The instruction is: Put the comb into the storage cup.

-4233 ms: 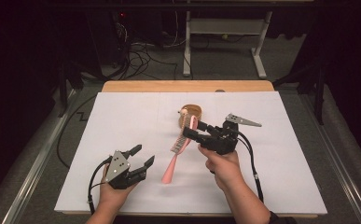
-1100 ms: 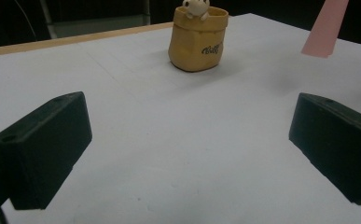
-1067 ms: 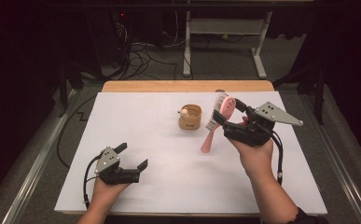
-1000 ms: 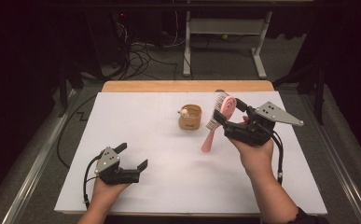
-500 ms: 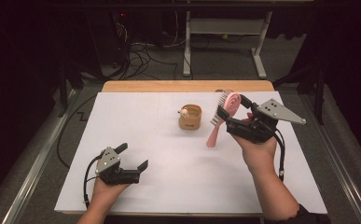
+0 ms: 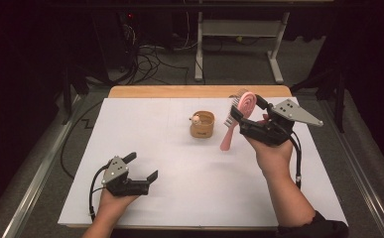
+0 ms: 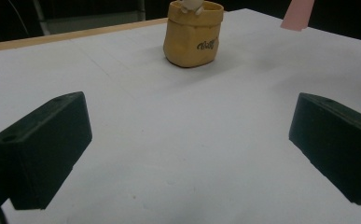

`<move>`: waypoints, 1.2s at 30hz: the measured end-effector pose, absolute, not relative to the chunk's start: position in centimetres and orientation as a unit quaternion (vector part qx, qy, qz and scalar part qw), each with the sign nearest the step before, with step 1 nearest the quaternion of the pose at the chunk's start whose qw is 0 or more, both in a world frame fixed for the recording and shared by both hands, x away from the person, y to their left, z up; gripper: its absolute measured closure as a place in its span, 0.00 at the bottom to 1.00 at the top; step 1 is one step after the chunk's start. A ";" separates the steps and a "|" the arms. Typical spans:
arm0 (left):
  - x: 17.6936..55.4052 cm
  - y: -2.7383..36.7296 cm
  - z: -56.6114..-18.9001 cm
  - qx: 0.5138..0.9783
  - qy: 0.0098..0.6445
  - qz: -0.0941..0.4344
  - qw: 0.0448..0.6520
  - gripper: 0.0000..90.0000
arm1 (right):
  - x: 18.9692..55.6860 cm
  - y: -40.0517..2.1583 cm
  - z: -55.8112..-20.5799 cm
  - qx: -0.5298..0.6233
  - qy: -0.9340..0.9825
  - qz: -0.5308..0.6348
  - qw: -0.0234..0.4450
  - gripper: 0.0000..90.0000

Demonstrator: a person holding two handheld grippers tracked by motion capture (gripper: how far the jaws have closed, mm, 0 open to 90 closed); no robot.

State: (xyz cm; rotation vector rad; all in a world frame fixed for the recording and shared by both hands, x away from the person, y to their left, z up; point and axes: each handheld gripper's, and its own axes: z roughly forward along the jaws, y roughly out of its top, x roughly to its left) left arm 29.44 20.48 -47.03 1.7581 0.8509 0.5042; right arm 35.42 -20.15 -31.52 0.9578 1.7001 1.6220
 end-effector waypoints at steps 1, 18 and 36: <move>29.4 20.5 -47.0 0.738 0.356 0.212 0.533 0.00 | 35.6 -20.1 -31.5 0.362 0.639 0.611 0.296 0.23; 29.4 20.5 -47.1 0.738 0.355 0.216 0.532 0.00 | 37.8 -18.2 -30.2 0.357 0.639 0.611 0.302 0.23; 29.2 20.7 -46.9 0.736 0.350 0.223 0.536 0.00 | 39.5 -16.2 -28.8 0.349 0.634 0.613 0.316 0.23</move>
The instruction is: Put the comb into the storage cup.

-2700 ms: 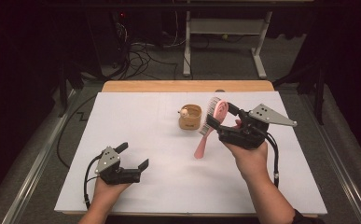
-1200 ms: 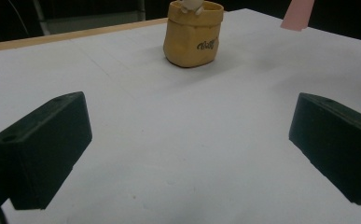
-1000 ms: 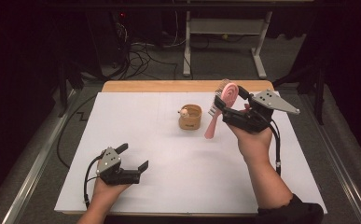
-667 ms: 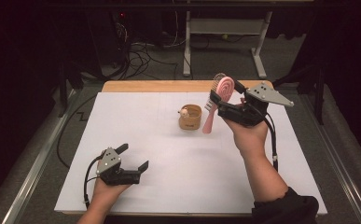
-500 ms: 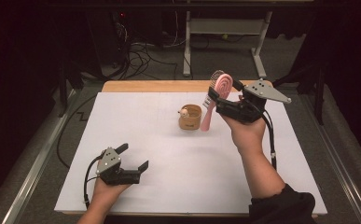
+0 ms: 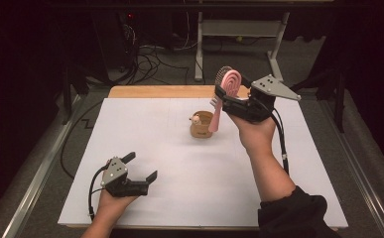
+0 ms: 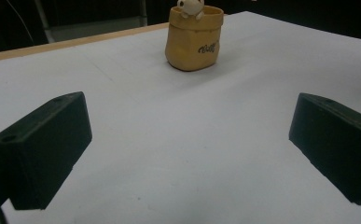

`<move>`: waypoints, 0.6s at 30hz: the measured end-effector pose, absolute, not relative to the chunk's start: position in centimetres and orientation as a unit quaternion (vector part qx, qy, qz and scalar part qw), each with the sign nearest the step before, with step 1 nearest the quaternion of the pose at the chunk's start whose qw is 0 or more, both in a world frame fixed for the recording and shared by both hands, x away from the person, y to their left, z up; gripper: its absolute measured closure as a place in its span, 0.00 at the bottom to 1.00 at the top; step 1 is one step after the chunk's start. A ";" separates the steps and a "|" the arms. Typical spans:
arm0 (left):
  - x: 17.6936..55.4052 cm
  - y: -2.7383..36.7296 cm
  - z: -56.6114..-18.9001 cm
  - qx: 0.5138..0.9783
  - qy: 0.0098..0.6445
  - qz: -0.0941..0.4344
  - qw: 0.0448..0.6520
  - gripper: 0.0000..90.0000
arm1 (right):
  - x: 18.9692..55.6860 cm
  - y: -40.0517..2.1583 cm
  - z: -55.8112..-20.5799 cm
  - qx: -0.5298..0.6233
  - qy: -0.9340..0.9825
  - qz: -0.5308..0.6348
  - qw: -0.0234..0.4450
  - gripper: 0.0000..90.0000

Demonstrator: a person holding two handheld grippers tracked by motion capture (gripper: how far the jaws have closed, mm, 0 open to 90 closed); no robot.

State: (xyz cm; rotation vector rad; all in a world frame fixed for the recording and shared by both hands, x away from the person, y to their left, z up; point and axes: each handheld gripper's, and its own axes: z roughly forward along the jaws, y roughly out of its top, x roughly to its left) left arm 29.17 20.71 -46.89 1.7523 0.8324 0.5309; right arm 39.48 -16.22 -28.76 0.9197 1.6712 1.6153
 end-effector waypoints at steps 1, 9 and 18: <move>29.2 20.7 -46.9 0.736 0.349 0.222 0.536 0.00 | 39.6 -16.1 -28.6 0.349 0.635 0.613 0.315 0.23; 29.1 20.7 -46.9 0.736 0.348 0.221 0.537 0.00 | 40.6 -15.4 -28.1 0.348 0.632 0.613 0.321 0.23; 29.1 20.7 -47.0 0.736 0.347 0.218 0.539 0.00 | 42.0 -14.9 -28.7 0.356 0.628 0.612 0.324 0.23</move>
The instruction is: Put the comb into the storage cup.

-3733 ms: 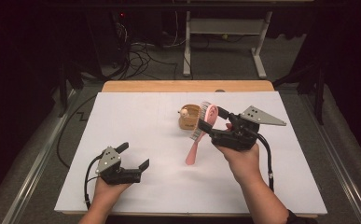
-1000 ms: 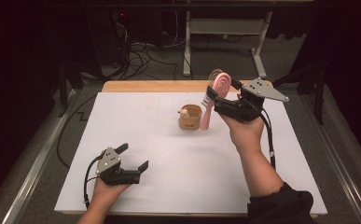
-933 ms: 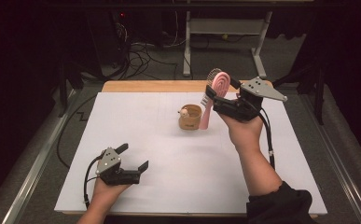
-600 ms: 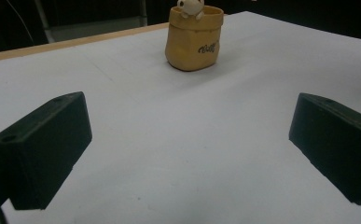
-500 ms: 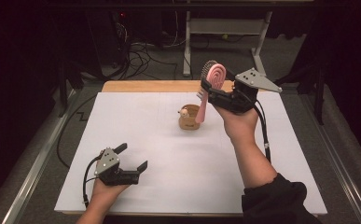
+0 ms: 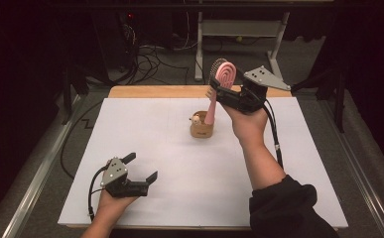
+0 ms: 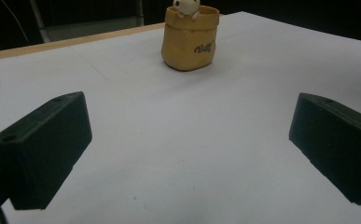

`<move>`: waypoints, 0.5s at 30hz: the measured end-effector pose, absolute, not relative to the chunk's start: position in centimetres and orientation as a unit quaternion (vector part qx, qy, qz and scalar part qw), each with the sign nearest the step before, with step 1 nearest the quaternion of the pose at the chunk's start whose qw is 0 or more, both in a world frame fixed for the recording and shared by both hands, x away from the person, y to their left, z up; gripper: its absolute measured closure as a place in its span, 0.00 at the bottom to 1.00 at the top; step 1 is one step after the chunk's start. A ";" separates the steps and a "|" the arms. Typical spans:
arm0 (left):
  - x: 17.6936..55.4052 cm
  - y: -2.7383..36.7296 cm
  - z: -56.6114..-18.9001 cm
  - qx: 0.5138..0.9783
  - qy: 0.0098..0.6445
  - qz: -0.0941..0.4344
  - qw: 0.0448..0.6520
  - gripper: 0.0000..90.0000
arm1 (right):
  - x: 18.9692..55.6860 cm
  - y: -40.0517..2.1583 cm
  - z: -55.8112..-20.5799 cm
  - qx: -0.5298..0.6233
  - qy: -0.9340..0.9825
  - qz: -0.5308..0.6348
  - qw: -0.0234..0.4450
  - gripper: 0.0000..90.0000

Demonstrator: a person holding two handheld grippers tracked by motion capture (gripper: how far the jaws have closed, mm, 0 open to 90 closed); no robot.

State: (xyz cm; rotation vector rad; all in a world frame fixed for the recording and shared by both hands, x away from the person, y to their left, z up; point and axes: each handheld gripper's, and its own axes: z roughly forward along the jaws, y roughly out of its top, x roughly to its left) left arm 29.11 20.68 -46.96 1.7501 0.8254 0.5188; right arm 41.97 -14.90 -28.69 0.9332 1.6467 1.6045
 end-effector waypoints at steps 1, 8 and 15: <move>29.1 20.7 -47.0 0.736 0.347 0.218 0.539 0.00 | 42.2 -14.8 -28.8 0.358 0.627 0.610 0.325 0.23; 29.0 20.8 -47.0 0.735 0.347 0.216 0.540 0.00 | 43.0 -14.7 -29.4 0.366 0.623 0.610 0.325 0.23; 29.1 20.9 -47.1 0.735 0.349 0.215 0.541 0.00 | 43.9 -14.6 -30.0 0.373 0.619 0.609 0.326 0.23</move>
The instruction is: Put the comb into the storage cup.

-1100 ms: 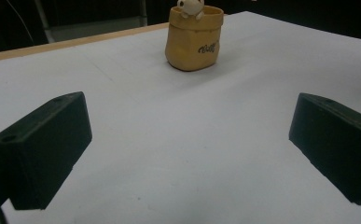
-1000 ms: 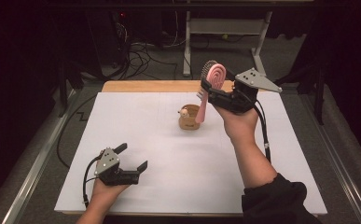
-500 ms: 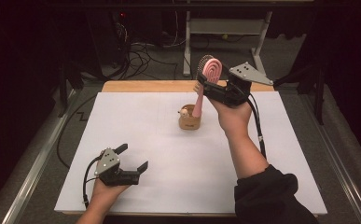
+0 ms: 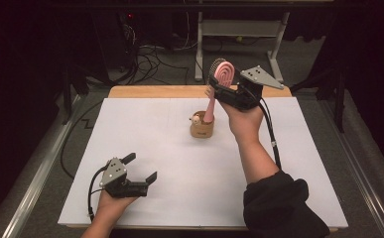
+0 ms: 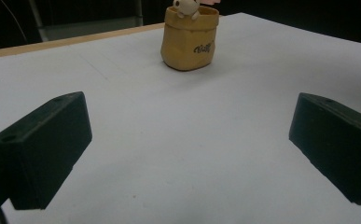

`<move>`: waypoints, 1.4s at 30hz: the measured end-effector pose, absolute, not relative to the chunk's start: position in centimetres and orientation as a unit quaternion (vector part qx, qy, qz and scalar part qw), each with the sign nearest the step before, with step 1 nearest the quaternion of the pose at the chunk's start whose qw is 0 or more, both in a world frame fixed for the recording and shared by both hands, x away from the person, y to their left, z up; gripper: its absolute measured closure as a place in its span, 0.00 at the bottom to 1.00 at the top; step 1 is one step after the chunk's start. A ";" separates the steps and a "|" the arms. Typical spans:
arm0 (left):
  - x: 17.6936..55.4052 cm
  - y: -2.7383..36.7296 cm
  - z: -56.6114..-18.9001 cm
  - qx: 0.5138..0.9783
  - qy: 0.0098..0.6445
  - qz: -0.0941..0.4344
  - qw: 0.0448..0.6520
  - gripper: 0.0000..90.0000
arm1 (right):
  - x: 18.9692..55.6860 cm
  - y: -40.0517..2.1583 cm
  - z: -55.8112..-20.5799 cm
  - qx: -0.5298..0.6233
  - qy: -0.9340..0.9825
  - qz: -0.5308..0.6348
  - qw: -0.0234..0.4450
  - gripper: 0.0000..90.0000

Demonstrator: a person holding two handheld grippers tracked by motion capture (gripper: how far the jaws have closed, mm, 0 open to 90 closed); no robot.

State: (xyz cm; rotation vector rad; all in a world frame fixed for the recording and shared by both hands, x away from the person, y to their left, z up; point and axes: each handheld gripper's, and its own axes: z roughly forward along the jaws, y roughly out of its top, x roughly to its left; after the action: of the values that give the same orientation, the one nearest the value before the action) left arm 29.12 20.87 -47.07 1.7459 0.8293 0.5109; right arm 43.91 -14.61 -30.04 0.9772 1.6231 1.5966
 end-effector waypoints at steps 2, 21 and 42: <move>29.1 20.9 -47.1 0.734 0.349 0.215 0.542 0.00 | 44.1 -14.6 -30.2 0.376 0.617 0.610 0.326 0.23; 29.1 21.2 -47.0 0.729 0.354 0.216 0.544 0.00 | 45.7 -13.7 -31.6 0.383 0.609 0.610 0.331 0.23; 29.1 21.1 -47.1 0.732 0.353 0.216 0.541 0.00 | 46.4 -12.0 -33.7 0.387 0.617 0.602 0.328 0.23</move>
State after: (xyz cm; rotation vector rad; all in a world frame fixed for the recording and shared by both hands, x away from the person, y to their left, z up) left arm 29.10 21.06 -47.13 1.7406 0.8388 0.5131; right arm 46.36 -11.99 -33.70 1.0121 1.6153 1.5746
